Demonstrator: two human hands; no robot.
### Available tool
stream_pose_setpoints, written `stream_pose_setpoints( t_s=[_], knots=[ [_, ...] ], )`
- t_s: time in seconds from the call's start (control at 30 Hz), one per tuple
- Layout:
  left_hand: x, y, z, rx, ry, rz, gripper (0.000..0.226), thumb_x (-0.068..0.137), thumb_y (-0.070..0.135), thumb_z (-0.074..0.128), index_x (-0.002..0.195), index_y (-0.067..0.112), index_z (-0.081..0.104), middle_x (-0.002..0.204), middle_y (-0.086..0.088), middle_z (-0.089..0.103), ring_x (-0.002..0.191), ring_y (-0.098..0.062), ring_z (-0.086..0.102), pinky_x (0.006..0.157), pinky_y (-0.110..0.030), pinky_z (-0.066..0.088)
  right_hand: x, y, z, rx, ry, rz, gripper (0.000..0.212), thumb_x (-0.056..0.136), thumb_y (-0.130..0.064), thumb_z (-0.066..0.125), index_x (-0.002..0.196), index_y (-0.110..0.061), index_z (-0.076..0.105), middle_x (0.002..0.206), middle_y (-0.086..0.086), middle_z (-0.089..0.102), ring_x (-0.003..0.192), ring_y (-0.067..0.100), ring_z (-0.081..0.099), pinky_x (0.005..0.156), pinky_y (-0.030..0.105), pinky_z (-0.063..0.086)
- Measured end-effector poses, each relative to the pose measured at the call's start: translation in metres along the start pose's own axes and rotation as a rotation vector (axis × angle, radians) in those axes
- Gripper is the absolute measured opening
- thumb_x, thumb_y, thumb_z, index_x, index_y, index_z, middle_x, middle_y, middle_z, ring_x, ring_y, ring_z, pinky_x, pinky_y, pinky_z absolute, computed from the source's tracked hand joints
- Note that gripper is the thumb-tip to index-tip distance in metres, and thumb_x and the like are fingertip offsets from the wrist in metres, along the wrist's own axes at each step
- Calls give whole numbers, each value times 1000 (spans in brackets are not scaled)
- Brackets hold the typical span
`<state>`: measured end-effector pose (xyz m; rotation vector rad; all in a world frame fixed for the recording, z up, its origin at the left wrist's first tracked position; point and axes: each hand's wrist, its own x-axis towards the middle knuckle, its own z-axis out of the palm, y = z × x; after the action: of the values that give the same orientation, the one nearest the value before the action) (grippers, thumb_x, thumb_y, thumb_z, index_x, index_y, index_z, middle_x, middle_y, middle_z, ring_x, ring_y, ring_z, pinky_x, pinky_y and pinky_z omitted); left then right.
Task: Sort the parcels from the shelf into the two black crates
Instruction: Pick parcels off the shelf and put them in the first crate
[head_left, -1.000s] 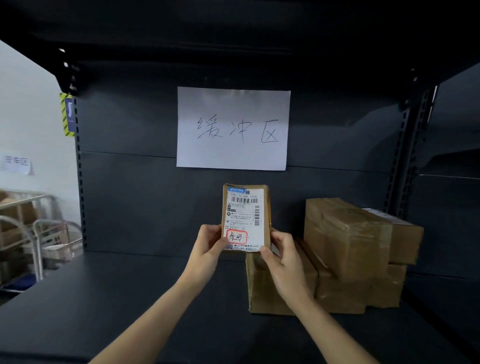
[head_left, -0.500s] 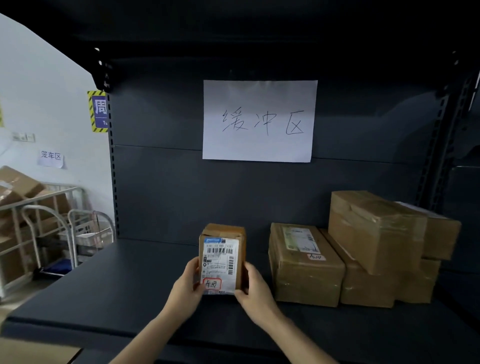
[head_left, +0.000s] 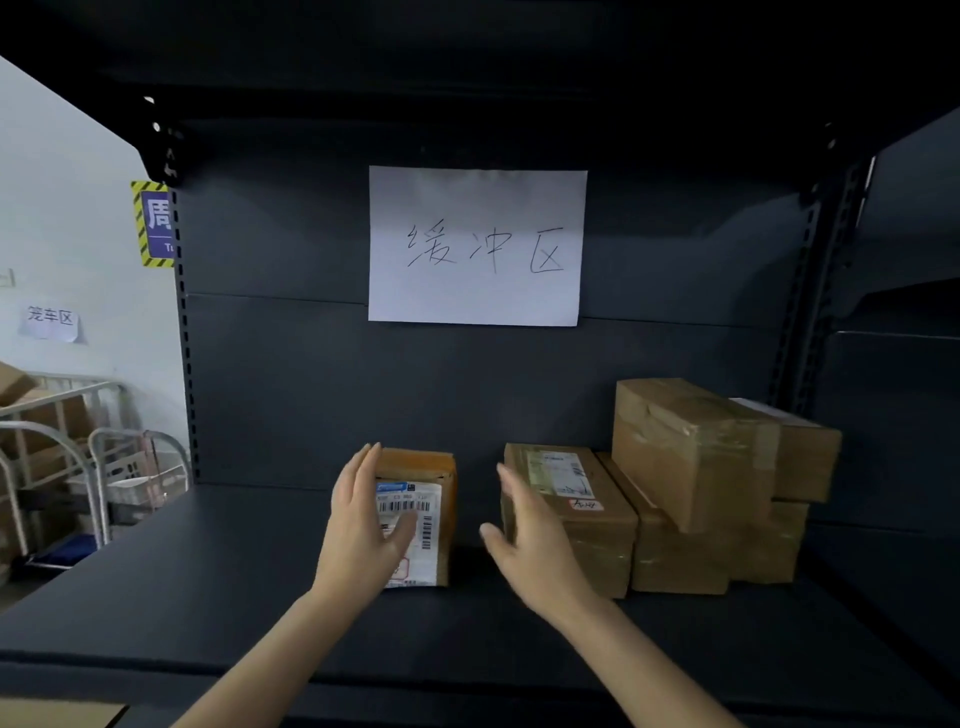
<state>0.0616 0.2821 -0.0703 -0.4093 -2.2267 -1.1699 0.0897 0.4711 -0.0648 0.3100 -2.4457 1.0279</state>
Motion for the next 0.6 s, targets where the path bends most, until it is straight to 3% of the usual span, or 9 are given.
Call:
stream_pose_setpoints(
  t_s=[0.1, 0.2, 0.27, 0.37, 0.47, 0.53, 0.6],
  knots=[
    [-4, 28, 16, -4, 15, 131, 69, 87, 13, 62, 145, 16, 26, 147, 7, 29, 138, -8, 22, 110, -24, 21, 4, 10, -37, -134, 214, 14, 60, 89, -21, 58, 142, -17, 30, 143, -1, 40, 131, 11, 38, 104, 21, 30],
    [-5, 51, 46, -68, -144, 101, 65, 91, 25, 56, 146, 19, 23, 145, 10, 31, 136, -6, 26, 107, -20, 21, 3, 32, -64, -201, 244, 247, 58, 91, -26, 56, 141, -12, 31, 141, 8, 39, 128, 20, 42, 102, 28, 37],
    [0, 61, 68, -136, -266, -73, 66, 93, 32, 52, 148, 17, 19, 152, 2, 27, 140, -13, 24, 109, -23, 21, 0, 45, -71, -243, 174, 368, 57, 93, -32, 51, 142, -10, 31, 146, 10, 32, 134, 23, 35, 105, 31, 35],
    [11, 69, 91, -351, -428, -493, 65, 96, 42, 42, 149, 14, 17, 153, -6, 28, 141, -23, 27, 112, -35, 24, -3, 53, -71, -230, 130, 401, 56, 95, -35, 46, 141, -7, 32, 149, 10, 31, 137, 22, 30, 109, 31, 29],
    [14, 71, 104, -550, -483, -730, 54, 97, 47, 33, 137, 11, 42, 122, -6, 58, 110, -21, 54, 92, -33, 41, -3, 52, -68, -129, 116, 408, 55, 96, -34, 45, 142, -7, 32, 146, 9, 37, 136, 20, 33, 109, 29, 27],
    [10, 72, 104, -609, -469, -751, 47, 98, 45, 32, 124, 13, 54, 99, -1, 63, 89, -14, 57, 71, -29, 42, -5, 52, -68, -10, 127, 451, 56, 95, -34, 46, 142, -7, 31, 146, 9, 38, 136, 21, 34, 109, 30, 27],
    [4, 70, 103, -609, -467, -702, 41, 99, 40, 33, 123, 16, 54, 100, 2, 62, 89, -12, 56, 67, -26, 41, -7, 54, -70, 100, 153, 510, 57, 95, -32, 48, 142, -6, 31, 147, 10, 37, 135, 23, 35, 109, 33, 28]
  ],
)
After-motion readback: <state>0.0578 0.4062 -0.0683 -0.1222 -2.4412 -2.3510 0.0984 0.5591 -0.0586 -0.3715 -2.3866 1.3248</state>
